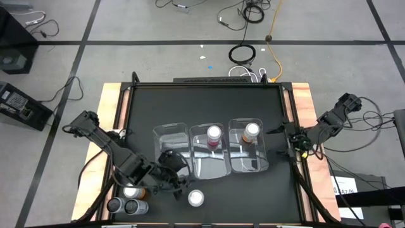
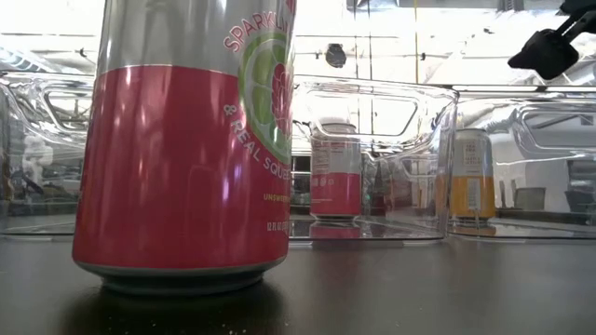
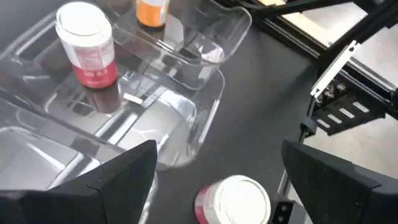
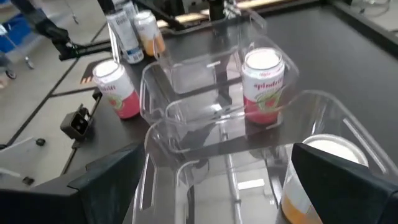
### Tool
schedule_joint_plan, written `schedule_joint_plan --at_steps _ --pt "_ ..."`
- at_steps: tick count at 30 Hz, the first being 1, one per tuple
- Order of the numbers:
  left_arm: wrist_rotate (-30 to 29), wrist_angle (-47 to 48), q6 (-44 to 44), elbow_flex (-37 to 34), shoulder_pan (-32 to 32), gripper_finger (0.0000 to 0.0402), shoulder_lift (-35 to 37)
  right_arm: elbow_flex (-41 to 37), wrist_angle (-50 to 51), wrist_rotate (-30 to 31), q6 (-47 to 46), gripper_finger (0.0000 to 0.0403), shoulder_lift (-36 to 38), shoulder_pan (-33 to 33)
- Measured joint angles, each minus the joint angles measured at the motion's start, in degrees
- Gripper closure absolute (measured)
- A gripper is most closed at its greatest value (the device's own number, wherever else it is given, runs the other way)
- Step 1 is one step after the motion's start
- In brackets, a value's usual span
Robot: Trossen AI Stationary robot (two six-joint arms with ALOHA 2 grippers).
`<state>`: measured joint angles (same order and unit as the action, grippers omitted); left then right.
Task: Sort soda cans
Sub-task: Put the pink soda can into the middle transparent bin
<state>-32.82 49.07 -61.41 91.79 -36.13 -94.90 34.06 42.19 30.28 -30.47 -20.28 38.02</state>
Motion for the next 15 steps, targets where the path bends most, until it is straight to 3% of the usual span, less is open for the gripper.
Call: schedule_joint_plan --at_steps 7,15 --pt "-2.3 -0.1 -5.7 0.9 -2.2 0.0049 -0.4 -2.0 -1.4 5.7 4.6 0.0005 5.0 0.0" --pt "-5.7 -0.5 -7.8 0.9 -1.3 0.0049 -0.4 -17.4 -18.5 8.5 14.6 0.0005 14.3 -0.4"
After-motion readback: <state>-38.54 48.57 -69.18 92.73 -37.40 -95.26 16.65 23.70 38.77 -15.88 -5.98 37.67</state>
